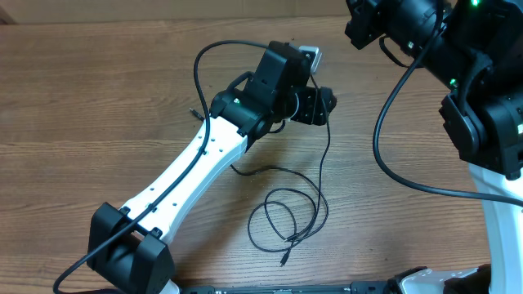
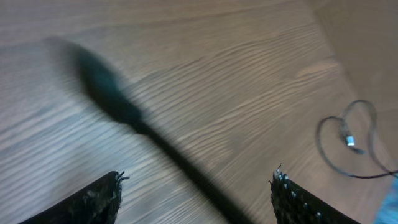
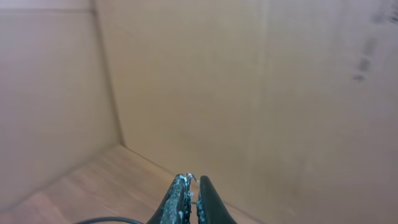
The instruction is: Untangle cables
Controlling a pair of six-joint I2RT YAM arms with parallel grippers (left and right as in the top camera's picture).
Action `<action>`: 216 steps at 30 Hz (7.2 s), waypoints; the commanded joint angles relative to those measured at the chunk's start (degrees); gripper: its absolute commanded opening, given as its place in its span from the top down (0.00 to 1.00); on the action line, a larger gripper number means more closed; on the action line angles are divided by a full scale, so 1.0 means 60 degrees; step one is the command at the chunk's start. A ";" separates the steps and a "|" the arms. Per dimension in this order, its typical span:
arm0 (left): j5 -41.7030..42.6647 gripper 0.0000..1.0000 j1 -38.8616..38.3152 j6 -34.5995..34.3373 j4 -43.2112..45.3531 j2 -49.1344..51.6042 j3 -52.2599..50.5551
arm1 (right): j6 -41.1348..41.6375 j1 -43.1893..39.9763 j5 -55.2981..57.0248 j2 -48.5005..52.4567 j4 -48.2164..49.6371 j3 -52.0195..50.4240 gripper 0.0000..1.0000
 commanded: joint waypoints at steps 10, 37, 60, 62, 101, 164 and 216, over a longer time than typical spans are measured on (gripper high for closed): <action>-0.0299 0.85 0.2714 -0.1075 -0.0452 -0.0251 0.0943 | 0.1942 -0.0029 0.2346 0.0630 -0.4583 0.0040 0.84; 0.2215 0.83 0.5187 -0.1319 -0.0452 -0.0248 0.0943 | -0.0117 0.1555 -0.0543 0.3483 0.0645 -0.7384 0.32; 0.1461 0.00 0.5632 -0.1246 -0.2295 -0.0248 0.0940 | 0.0827 0.0841 -0.4084 0.3042 -0.1865 -0.3694 0.96; 0.1625 0.00 0.5599 -0.1311 -0.2714 -0.0248 0.0940 | 0.0827 0.0619 -0.4087 0.3038 -0.2590 -0.2291 0.96; -0.0750 0.00 0.3147 -0.1636 -0.4350 -0.0062 0.0699 | -0.5442 -0.6105 0.3759 0.3905 0.4900 -0.0692 0.96; -0.0750 0.00 0.3147 -0.1639 -0.4346 -0.0062 0.0699 | 0.1253 -0.3413 -0.0940 0.5362 -0.5060 -0.0641 0.00; 0.0113 0.00 0.9956 -0.1818 -0.7537 -0.0885 0.1825 | 0.5745 0.2721 0.5956 0.8295 -0.3475 -0.2095 0.00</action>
